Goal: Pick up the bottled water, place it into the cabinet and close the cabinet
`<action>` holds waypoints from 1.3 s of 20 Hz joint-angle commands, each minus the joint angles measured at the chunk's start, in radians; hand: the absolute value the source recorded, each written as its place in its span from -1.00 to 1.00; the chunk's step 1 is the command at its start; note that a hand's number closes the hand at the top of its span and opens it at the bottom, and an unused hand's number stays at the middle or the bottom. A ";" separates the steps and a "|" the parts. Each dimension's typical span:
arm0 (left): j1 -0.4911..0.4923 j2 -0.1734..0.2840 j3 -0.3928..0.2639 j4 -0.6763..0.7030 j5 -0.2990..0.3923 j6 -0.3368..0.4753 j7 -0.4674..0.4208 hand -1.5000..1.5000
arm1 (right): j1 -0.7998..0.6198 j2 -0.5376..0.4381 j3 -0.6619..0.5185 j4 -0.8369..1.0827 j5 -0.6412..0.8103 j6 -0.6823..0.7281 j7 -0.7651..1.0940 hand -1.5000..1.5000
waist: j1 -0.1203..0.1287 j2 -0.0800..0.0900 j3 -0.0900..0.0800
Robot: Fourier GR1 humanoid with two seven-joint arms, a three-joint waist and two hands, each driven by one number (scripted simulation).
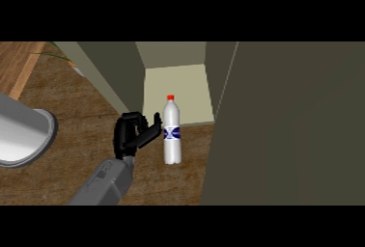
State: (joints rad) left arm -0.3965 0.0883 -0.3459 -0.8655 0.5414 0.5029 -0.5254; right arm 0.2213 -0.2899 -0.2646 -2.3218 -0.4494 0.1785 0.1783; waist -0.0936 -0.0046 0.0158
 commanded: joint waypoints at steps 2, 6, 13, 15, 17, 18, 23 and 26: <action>-0.280 -0.084 -0.020 0.051 -0.021 0.049 0.106 1.00 | 0.018 -0.011 -0.044 0.016 -0.080 0.045 -0.019 -1.00 | -0.055 0.017 -0.013; -0.279 -0.069 -0.024 0.072 -0.035 0.100 0.108 1.00 | 0.001 -0.032 -0.072 0.016 -0.117 0.042 0.001 -1.00 | -0.060 0.023 -0.015; -0.264 -0.064 -0.028 0.080 -0.037 0.156 0.081 1.00 | -0.003 -0.041 -0.088 0.059 -0.153 0.070 -0.005 -1.00 | -0.061 0.035 -0.016; -0.256 -0.039 -0.019 0.080 -0.025 0.138 0.081 1.00 | -0.024 -0.064 -0.105 0.056 -0.163 0.070 0.002 -1.00 | -0.059 0.037 -0.018; -0.235 -0.038 -0.002 0.077 0.000 0.132 0.081 1.00 | -0.005 -0.064 -0.122 0.054 -0.177 0.078 0.000 -1.00 | -0.073 0.036 -0.019; -0.222 -0.054 0.008 0.070 0.009 0.140 0.059 1.00 | -0.012 -0.065 -0.125 0.065 -0.188 0.077 0.001 -1.00 | -0.072 0.039 -0.020; -0.221 -0.049 0.026 0.035 0.049 0.129 0.058 1.00 | -0.028 -0.072 -0.121 0.082 -0.197 0.089 -0.001 -1.00 | -0.071 0.044 -0.020; -0.227 -0.024 0.041 0.023 0.065 0.126 0.063 1.00 | -0.023 -0.077 -0.129 0.064 -0.202 0.094 -0.001 -1.00 | -0.081 0.040 -0.021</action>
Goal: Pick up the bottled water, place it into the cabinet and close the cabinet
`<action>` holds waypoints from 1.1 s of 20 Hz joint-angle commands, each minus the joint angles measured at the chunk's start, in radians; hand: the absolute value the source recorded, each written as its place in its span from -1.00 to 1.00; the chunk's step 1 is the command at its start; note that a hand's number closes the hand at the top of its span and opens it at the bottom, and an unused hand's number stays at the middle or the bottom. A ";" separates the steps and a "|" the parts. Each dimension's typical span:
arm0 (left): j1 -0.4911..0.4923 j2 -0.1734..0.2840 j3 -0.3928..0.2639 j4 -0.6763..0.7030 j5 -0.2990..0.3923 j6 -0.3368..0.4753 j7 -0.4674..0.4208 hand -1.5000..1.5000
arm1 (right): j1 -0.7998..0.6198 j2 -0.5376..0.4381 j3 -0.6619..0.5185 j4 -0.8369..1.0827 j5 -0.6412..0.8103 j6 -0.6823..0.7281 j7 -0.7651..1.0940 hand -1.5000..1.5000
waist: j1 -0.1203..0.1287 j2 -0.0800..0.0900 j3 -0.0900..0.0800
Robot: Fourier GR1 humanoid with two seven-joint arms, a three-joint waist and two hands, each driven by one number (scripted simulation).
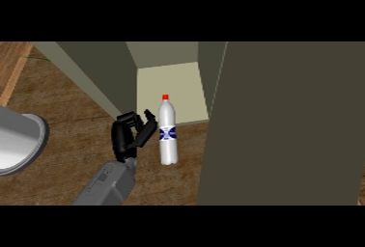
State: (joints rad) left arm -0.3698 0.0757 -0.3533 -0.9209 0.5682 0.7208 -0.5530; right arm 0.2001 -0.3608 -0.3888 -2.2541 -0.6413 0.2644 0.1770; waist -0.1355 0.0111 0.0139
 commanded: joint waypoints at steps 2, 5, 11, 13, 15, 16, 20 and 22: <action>-0.258 -0.026 0.032 0.081 0.025 -0.063 0.075 1.00 | -0.014 -0.011 -0.013 0.023 -0.012 0.015 -0.008 -1.00 | -0.040 0.028 -0.017; -0.255 -0.011 0.024 0.079 0.025 -0.044 0.084 1.00 | -0.019 -0.013 -0.013 0.038 -0.019 0.026 -0.014 -1.00 | -0.055 0.033 -0.016; -0.317 0.001 0.044 0.123 0.036 -0.042 0.082 -1.00 | -0.026 -0.012 -0.020 0.042 -0.044 0.026 -0.011 -1.00 | -0.058 0.033 -0.017; -0.391 0.008 0.069 0.193 0.047 -0.076 0.101 -1.00 | -0.023 -0.019 -0.027 0.039 -0.045 0.031 -0.008 -1.00 | -0.056 0.036 -0.017; -0.461 0.013 0.089 0.257 0.050 -0.102 0.109 -1.00 | -0.020 -0.015 -0.025 0.052 -0.036 0.035 -0.013 -1.00 | -0.045 0.040 -0.017; -0.458 0.012 0.094 0.282 0.057 -0.151 0.089 -1.00 | -0.038 -0.023 -0.032 0.052 -0.046 0.036 -0.017 -1.00 | -0.041 0.045 -0.018; -0.554 -0.012 0.125 0.403 0.050 -0.134 0.076 -1.00 | -0.007 -0.015 -0.040 0.036 -0.073 0.047 -0.011 -1.00 | -0.058 0.042 -0.017; -0.599 -0.009 0.135 0.445 0.043 -0.142 0.059 -1.00 | -0.032 -0.017 -0.045 0.055 -0.054 0.043 -0.026 -1.00 | -0.046 0.050 -0.016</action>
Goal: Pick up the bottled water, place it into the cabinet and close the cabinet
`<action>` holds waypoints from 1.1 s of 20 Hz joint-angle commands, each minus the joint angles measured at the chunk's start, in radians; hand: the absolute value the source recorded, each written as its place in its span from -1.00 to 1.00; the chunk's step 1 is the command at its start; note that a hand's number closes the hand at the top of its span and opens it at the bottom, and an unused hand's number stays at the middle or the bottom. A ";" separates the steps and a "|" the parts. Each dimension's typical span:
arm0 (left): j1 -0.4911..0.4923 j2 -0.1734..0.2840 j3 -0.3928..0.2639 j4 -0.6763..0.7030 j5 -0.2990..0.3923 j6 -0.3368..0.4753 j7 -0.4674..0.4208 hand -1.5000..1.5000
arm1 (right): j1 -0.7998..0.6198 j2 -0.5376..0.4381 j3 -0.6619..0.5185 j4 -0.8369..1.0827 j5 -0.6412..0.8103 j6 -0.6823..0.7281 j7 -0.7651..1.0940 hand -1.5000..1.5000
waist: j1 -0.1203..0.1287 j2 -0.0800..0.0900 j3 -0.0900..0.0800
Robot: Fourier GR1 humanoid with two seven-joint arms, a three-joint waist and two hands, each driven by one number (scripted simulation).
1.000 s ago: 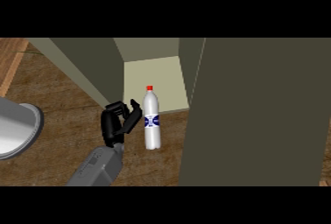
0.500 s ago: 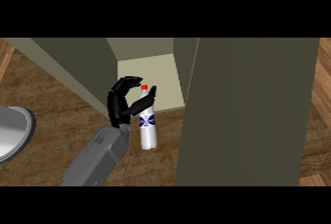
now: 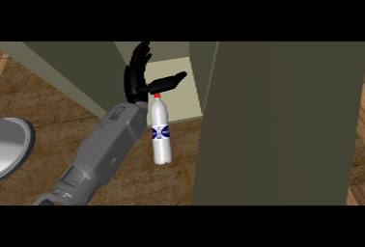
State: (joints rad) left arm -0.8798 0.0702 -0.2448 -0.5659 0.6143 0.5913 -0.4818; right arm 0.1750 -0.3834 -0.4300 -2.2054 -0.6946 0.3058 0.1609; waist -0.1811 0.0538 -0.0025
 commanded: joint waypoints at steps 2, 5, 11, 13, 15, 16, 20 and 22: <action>-0.090 -0.020 0.009 0.142 -0.029 -0.042 -0.060 -1.00 | 0.007 -0.011 -0.011 -0.009 0.000 0.019 -0.002 -1.00 | 0.008 0.002 0.000; -0.126 -0.025 0.030 0.186 -0.019 -0.080 -0.077 -1.00 | 0.027 0.002 -0.017 -0.030 -0.013 0.027 -0.008 -1.00 | -0.010 0.003 -0.001; -0.218 -0.057 -0.010 0.267 -0.077 -0.156 -0.139 -1.00 | 0.027 0.001 -0.017 -0.028 -0.009 0.019 0.006 -1.00 | 0.023 -0.007 0.000; -0.222 -0.065 0.017 0.277 -0.062 -0.188 -0.189 1.00 | 0.019 -0.014 -0.044 0.000 -0.017 0.023 0.003 -1.00 | 0.040 -0.007 0.000; -0.232 -0.069 0.022 0.298 -0.062 -0.221 -0.219 1.00 | 0.029 -0.001 -0.050 0.005 -0.015 0.042 -0.018 -1.00 | 0.054 -0.012 0.001; -0.227 -0.069 0.028 0.304 -0.056 -0.237 -0.241 1.00 | 0.049 -0.003 -0.054 -0.020 -0.015 0.037 -0.001 -1.00 | 0.051 -0.014 0.001; -0.205 -0.070 0.049 0.317 -0.013 -0.306 -0.291 1.00 | 0.057 -0.005 -0.064 -0.029 -0.007 0.044 0.005 -1.00 | 0.076 -0.024 0.001; -0.203 -0.070 0.038 0.314 0.016 -0.290 -0.297 1.00 | 0.049 -0.044 -0.093 -0.045 -0.079 0.051 0.036 -1.00 | 0.050 -0.026 0.001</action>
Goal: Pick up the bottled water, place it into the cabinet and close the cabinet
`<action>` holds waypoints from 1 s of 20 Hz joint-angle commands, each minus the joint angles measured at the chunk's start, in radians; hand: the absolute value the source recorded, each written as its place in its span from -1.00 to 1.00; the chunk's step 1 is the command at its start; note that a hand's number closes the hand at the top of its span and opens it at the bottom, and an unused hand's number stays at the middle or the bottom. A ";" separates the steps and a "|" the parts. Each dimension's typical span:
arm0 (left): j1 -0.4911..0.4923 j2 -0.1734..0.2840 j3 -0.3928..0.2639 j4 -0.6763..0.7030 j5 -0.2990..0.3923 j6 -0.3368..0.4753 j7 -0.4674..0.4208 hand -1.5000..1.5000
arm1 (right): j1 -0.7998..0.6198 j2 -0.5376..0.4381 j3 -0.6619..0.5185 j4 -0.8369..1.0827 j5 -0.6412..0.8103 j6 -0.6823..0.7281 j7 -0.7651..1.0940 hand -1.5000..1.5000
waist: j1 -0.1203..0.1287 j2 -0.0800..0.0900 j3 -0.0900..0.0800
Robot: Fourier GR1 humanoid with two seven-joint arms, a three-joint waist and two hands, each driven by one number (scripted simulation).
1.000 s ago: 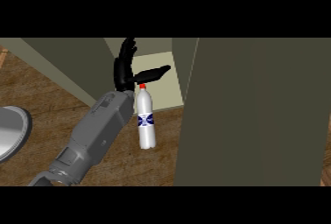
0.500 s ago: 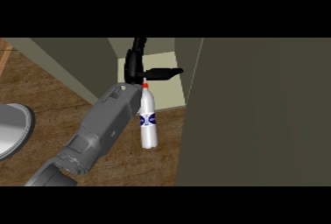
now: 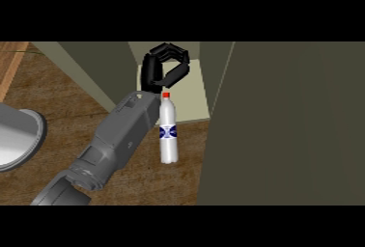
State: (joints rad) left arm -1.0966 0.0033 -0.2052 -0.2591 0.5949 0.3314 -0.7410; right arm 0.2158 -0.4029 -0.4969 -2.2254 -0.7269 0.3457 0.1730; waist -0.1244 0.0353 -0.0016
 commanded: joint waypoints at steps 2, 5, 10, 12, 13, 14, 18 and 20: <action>0.028 -0.003 -0.008 0.022 0.047 -0.043 -0.053 1.00 | 0.032 0.012 -0.016 -0.036 -0.012 0.020 0.006 -1.00 | 0.015 -0.011 0.000; 0.060 -0.003 -0.032 -0.001 0.088 -0.094 -0.053 1.00 | 0.024 -0.021 -0.025 -0.066 -0.043 0.013 0.049 -1.00 | 0.019 -0.015 0.000; 0.167 -0.003 -0.107 -0.091 0.142 -0.149 -0.067 1.00 | 0.011 0.007 -0.002 -0.074 0.035 0.019 0.046 -1.00 | 0.066 -0.026 0.000; 0.233 -0.003 -0.163 -0.184 0.183 -0.153 -0.036 1.00 | 0.061 -0.008 -0.055 -0.103 -0.025 0.044 0.068 -1.00 | 0.070 -0.035 0.001; 0.230 -0.003 -0.183 -0.199 0.215 -0.137 -0.030 1.00 | 0.084 -0.015 -0.031 -0.180 -0.056 0.029 0.118 -1.00 | 0.054 -0.034 0.000; 0.243 -0.003 -0.166 -0.188 0.208 -0.178 -0.045 1.00 | 0.061 0.024 0.004 -0.118 0.009 0.052 0.077 1.00 | 0.085 -0.031 0.001; 0.337 -0.003 -0.232 -0.318 0.212 -0.174 -0.007 1.00 | 0.126 0.011 -0.060 -0.185 -0.062 0.087 0.116 1.00 | 0.103 -0.039 0.001; 0.420 -0.003 -0.248 -0.331 0.188 -0.267 -0.049 1.00 | 0.126 0.028 -0.009 -0.235 -0.058 0.053 0.146 1.00 | 0.114 -0.040 0.001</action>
State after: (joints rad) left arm -0.7714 0.0000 -0.4235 -0.5303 0.7914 0.1372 -0.7816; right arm 0.2932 -0.4066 -0.5243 -2.3158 -0.7533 0.4256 0.2590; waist -0.0312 -0.0011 -0.0008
